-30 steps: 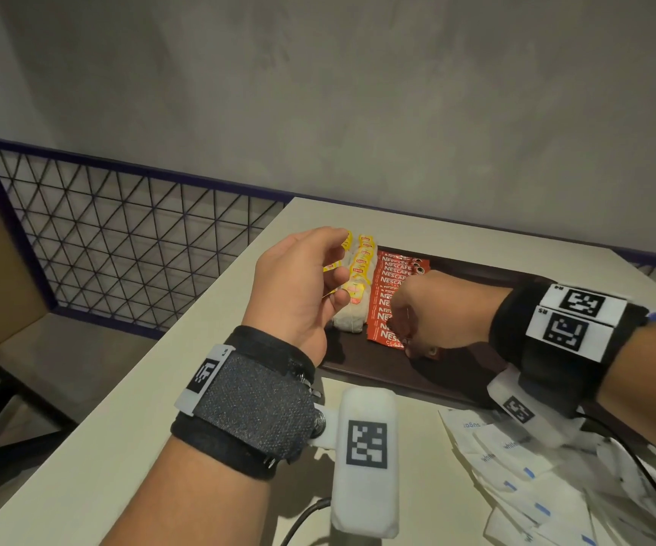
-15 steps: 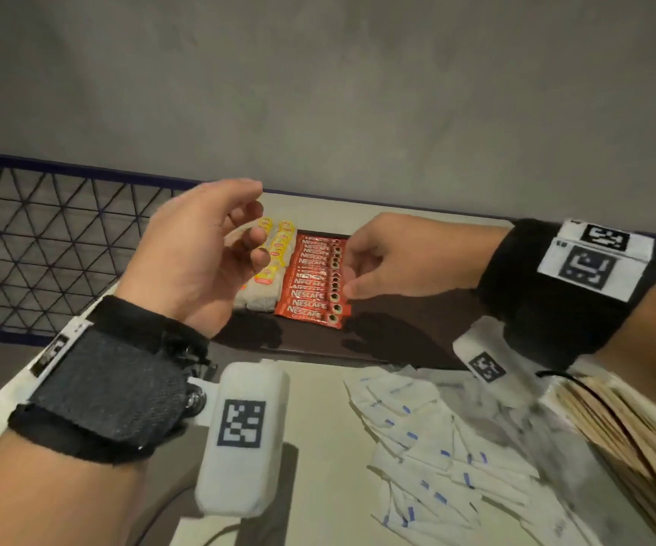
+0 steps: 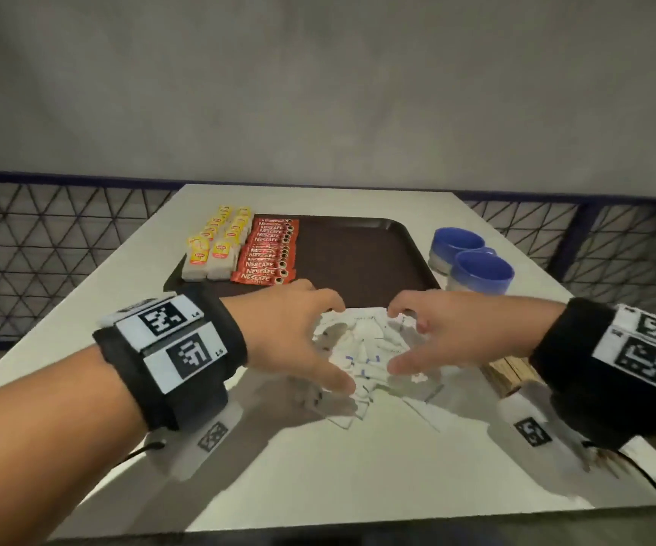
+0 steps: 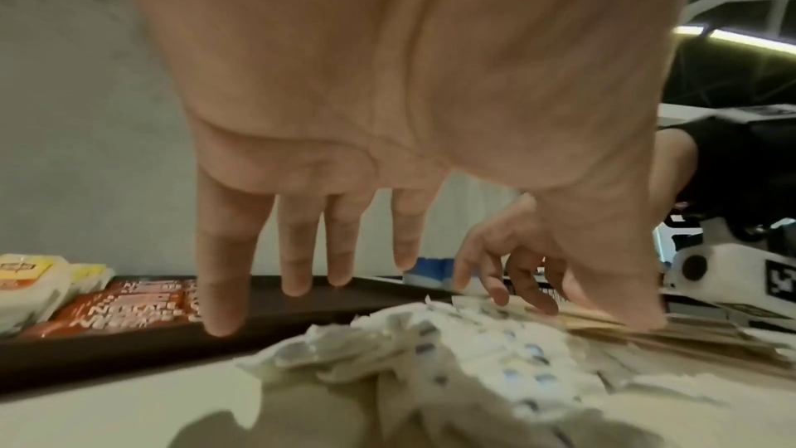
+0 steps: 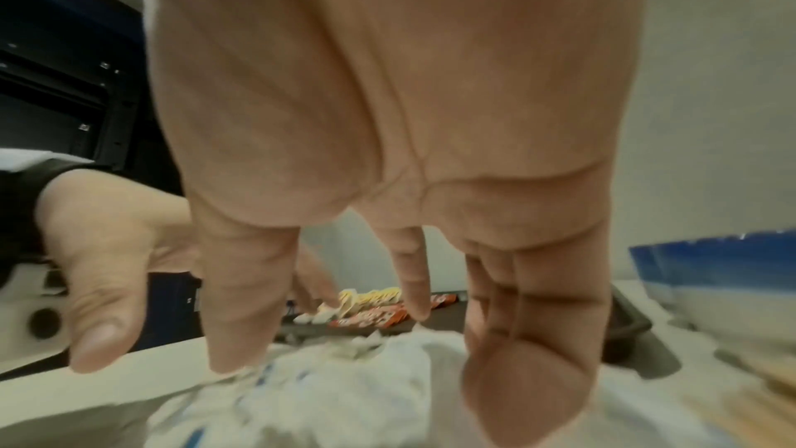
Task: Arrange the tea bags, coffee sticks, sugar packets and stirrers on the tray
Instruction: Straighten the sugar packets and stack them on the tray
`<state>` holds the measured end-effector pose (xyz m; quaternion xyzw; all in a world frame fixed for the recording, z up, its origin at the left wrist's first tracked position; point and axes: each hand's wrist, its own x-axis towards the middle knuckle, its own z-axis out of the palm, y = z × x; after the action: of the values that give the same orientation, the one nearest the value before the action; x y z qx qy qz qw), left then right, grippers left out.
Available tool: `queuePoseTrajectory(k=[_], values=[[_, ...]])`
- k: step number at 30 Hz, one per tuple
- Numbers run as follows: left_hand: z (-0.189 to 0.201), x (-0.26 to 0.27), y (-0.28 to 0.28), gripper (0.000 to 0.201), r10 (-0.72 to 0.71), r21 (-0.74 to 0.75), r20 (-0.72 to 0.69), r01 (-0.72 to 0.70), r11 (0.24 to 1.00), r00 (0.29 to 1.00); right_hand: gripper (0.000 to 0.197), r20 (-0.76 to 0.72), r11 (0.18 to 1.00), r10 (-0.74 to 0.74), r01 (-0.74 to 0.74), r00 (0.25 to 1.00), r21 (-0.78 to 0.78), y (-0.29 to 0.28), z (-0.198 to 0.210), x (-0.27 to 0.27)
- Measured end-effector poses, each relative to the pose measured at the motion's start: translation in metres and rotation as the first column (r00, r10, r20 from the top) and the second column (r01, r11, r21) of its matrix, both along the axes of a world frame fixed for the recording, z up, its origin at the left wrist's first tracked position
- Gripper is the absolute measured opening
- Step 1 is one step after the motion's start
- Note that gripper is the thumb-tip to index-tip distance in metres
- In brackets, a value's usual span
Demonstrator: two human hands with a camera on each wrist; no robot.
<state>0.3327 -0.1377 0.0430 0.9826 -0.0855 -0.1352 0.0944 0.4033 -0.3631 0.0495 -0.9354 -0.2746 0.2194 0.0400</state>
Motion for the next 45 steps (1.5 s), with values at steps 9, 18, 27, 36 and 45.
queuePoseTrajectory(k=[9,18,27,36,45], values=[[-0.037,-0.005,-0.012,0.124,0.041,0.088,-0.071,-0.035,0.996,0.997,0.042,0.183,0.995,0.102,-0.104,0.978,0.004,0.03,-0.04,-0.023],[-0.041,-0.009,-0.012,0.054,-0.038,0.169,0.154,0.011,0.986,0.987,0.008,0.199,0.969,-0.088,0.038,0.976,0.243,0.028,-0.035,-0.029],[-0.033,-0.011,-0.009,0.053,-0.063,0.186,0.156,0.033,0.982,0.986,0.014,-0.384,0.494,-0.337,0.508,0.86,0.706,0.004,-0.017,-0.044],[-0.018,-0.02,-0.008,0.085,0.112,-0.031,0.096,-0.11,0.993,0.989,0.01,-0.749,0.015,-0.131,0.757,0.649,0.654,-0.001,-0.073,-0.093],[-0.023,-0.01,-0.056,0.051,0.034,0.313,0.088,-0.06,0.948,0.996,0.016,-0.725,-0.15,-0.081,0.711,0.684,0.687,-0.007,-0.085,-0.098]])
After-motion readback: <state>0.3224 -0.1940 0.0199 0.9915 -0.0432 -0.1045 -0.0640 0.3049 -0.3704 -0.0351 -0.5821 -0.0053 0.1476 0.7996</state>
